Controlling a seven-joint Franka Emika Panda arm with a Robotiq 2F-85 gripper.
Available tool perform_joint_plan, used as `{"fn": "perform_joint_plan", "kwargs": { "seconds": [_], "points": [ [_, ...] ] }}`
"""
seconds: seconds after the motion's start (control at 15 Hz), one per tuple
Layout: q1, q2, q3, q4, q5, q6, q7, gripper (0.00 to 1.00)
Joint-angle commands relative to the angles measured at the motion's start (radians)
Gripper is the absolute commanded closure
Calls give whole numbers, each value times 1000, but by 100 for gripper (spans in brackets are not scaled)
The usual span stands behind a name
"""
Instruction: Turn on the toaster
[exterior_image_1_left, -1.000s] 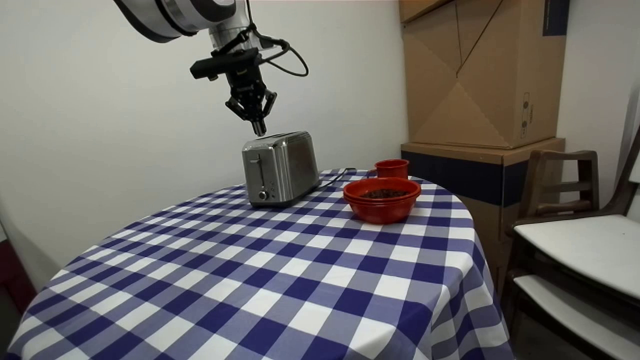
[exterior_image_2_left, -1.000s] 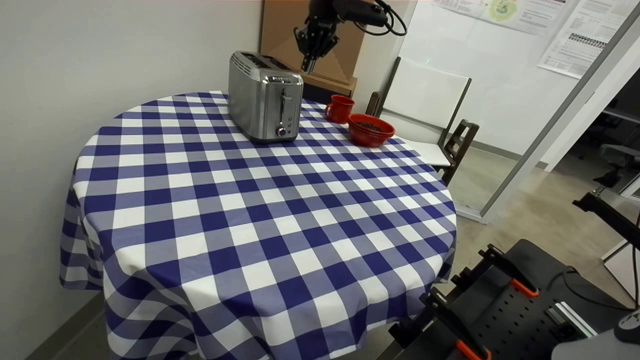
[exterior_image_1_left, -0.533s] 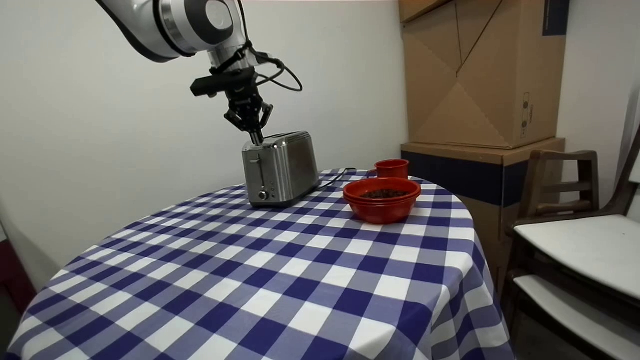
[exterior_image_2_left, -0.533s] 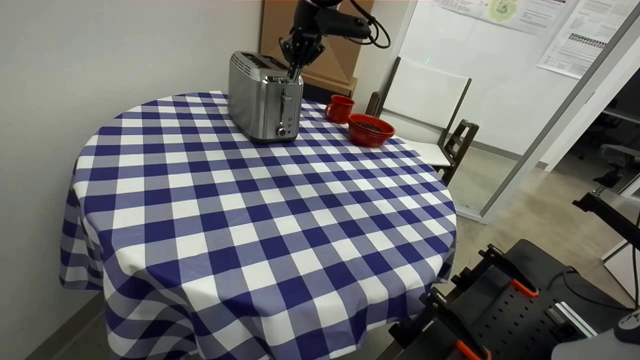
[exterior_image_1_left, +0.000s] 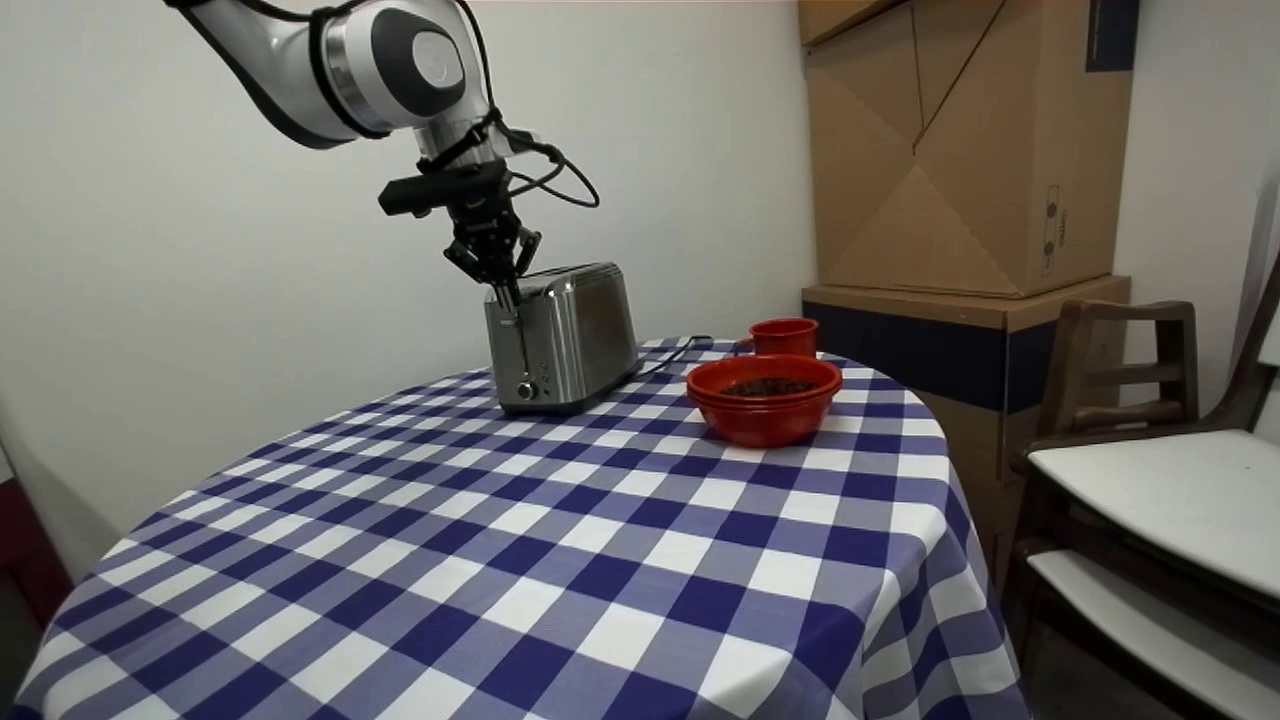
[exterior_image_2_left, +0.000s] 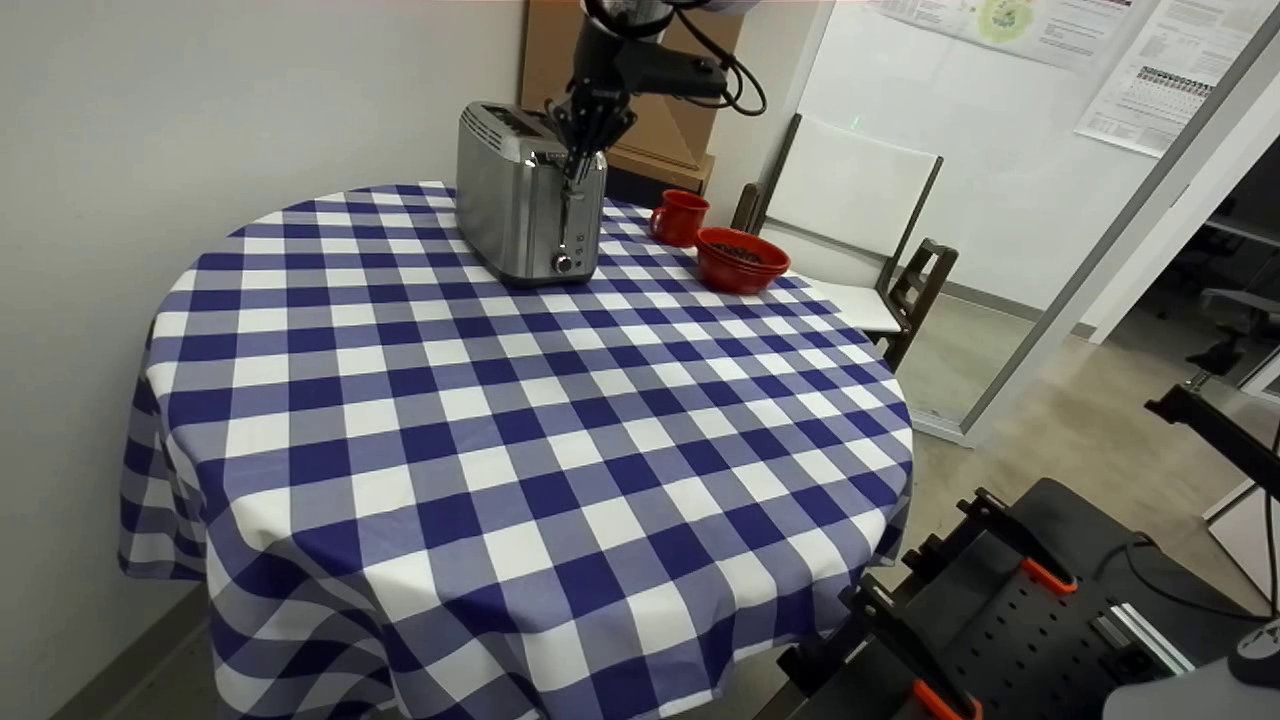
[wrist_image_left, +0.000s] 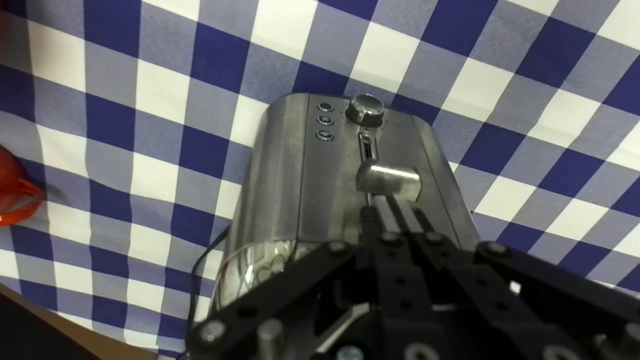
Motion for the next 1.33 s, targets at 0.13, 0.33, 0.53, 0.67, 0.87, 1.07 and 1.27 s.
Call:
{"fn": "perform_joint_plan", "kwargs": {
  "seconds": [0.13,0.33,0.53,0.67,0.87,1.07,1.27],
  "points": [
    [5,104,-18,92,-30,-7,44,100],
    [10,158,-32,126,-44,13,52,100],
    [16,201,-41,154,-62,17,62,100],
    [19,230,-46,175,-73,12,62,100],
    [24,257,-48,194,-81,6,65,100],
    [28,262,-50,201,-90,0,62,100],
    [39,277,-64,205,-115,-12,61,100]
  ]
}}
